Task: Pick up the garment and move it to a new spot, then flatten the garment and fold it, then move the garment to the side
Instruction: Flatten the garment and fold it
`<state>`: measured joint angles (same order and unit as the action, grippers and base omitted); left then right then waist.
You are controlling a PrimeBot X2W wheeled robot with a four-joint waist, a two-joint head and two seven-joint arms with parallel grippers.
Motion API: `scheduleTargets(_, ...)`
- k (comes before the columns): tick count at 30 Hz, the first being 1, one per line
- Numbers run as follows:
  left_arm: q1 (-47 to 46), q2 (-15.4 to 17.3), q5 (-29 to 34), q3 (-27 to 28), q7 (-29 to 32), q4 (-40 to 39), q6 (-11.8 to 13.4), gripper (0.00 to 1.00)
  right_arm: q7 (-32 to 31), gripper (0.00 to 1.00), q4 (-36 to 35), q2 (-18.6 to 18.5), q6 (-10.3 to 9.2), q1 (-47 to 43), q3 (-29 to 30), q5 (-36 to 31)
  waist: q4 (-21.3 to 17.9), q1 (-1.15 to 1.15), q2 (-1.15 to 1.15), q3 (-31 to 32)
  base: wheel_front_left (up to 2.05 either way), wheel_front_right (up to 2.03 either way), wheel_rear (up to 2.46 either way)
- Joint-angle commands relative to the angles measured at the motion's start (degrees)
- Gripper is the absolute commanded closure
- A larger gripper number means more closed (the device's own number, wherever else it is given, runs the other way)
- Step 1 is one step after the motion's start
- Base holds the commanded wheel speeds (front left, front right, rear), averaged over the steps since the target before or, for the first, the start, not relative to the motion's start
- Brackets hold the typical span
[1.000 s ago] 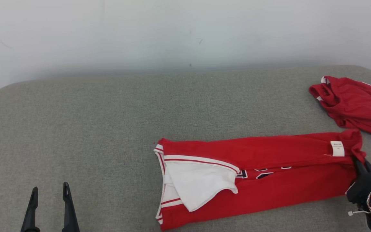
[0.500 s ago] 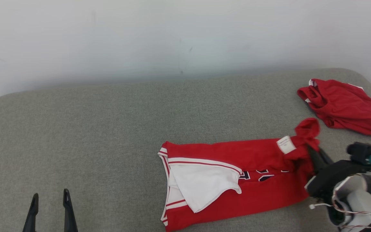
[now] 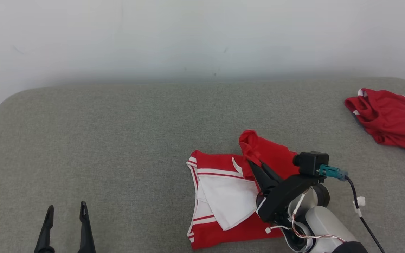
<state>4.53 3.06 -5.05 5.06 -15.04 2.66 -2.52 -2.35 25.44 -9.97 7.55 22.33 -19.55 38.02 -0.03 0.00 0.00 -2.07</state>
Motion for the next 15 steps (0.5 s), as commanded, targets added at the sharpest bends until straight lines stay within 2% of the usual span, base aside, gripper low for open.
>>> scheduleTargets(1, -0.7, -0.15, 0.13, -0.13, -0.16, 0.35, -0.11, 0.0, -0.15, 1.0, 0.84, 1.79, -0.19, 0.87, -0.3, -0.73, 1.29, 0.0, 0.0, -0.49, 0.0, 0.0, 0.0)
scheduleTargets(6, -1.66, -0.16, -0.08, -0.87, -0.16, 1.03, -0.29, 0.0, 0.32, 1.0, 4.62, 4.8, -0.19, 2.47, -1.53, -1.34, 3.03, 0.0, 0.0, -1.1, 0.0, 0.0, 0.0)
scheduleTargets(13, -2.47, -0.19, -0.42, -1.15, -0.16, 1.73, -0.27, 0.0, 1.88, 1.0, 10.73, 6.42, -0.19, 3.98, -3.18, -2.15, 4.33, 0.0, 0.0, -1.5, 0.0, 0.0, 0.0)
scheduleTargets(14, -2.59, -0.2, -0.44, -1.1, -0.16, 1.87, -0.38, 0.0, 2.25, 0.84, 11.49, 6.61, -0.19, 4.28, -3.42, -2.06, 4.41, 0.0, 0.0, -1.55, 0.0, 0.0, 0.0)
scheduleTargets(15, -2.66, -0.21, -0.45, -1.05, -0.16, 2.05, -0.32, 0.0, 2.85, 0.58, 12.15, 6.72, -0.19, 4.62, -3.68, -2.15, 4.47, 0.0, 0.0, -1.59, 0.0, 0.0, 0.0)
